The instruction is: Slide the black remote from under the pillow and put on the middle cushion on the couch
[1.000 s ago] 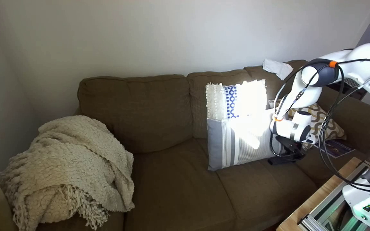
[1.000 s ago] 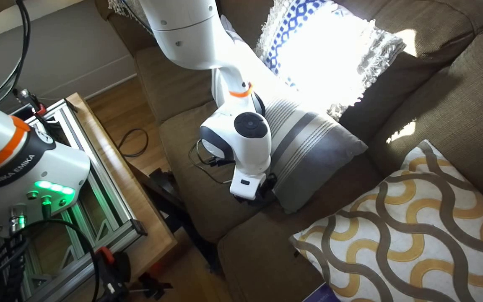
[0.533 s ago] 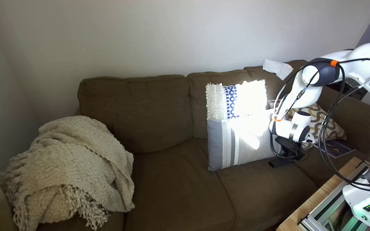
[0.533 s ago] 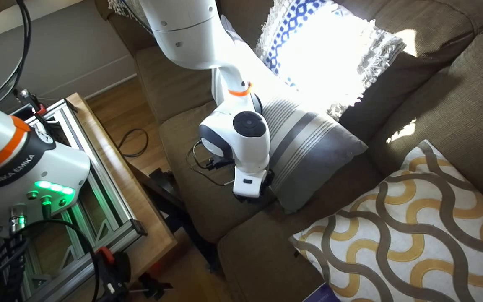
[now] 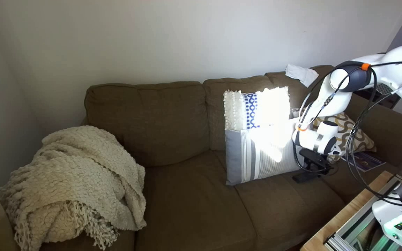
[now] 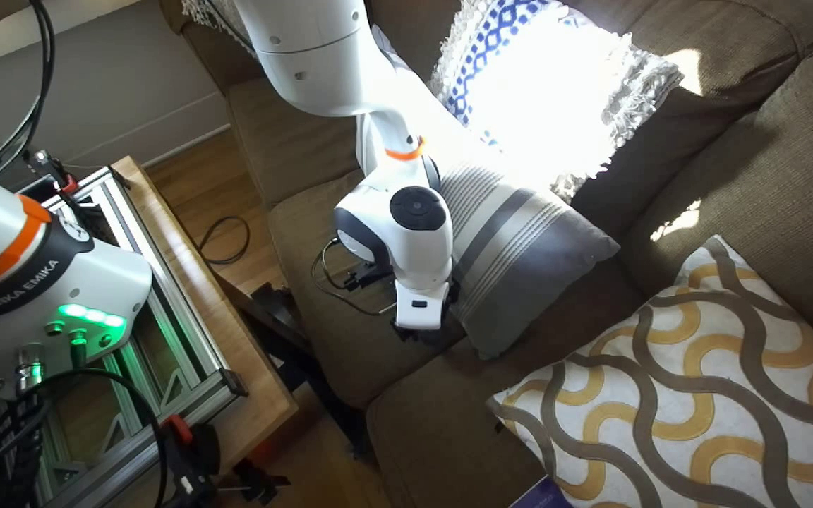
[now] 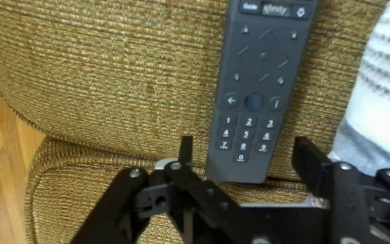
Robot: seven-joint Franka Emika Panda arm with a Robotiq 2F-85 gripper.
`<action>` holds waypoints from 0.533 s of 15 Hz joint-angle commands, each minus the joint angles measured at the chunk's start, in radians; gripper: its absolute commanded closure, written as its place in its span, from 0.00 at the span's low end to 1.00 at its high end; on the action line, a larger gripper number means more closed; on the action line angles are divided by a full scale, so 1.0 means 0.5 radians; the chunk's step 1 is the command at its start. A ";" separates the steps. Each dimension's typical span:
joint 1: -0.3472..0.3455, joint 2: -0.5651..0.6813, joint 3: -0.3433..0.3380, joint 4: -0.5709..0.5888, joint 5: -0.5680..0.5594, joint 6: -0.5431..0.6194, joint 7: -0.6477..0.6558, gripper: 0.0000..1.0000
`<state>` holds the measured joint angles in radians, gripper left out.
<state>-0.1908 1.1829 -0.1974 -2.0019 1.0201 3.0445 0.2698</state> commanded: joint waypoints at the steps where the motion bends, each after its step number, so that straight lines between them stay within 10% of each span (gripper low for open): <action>1: -0.106 -0.152 0.083 -0.148 0.047 0.089 -0.158 0.00; 8: -0.052 -0.454 0.008 -0.537 0.044 0.154 -0.168 0.01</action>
<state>-0.2106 1.0510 -0.1947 -2.1633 1.0271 3.0898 0.2235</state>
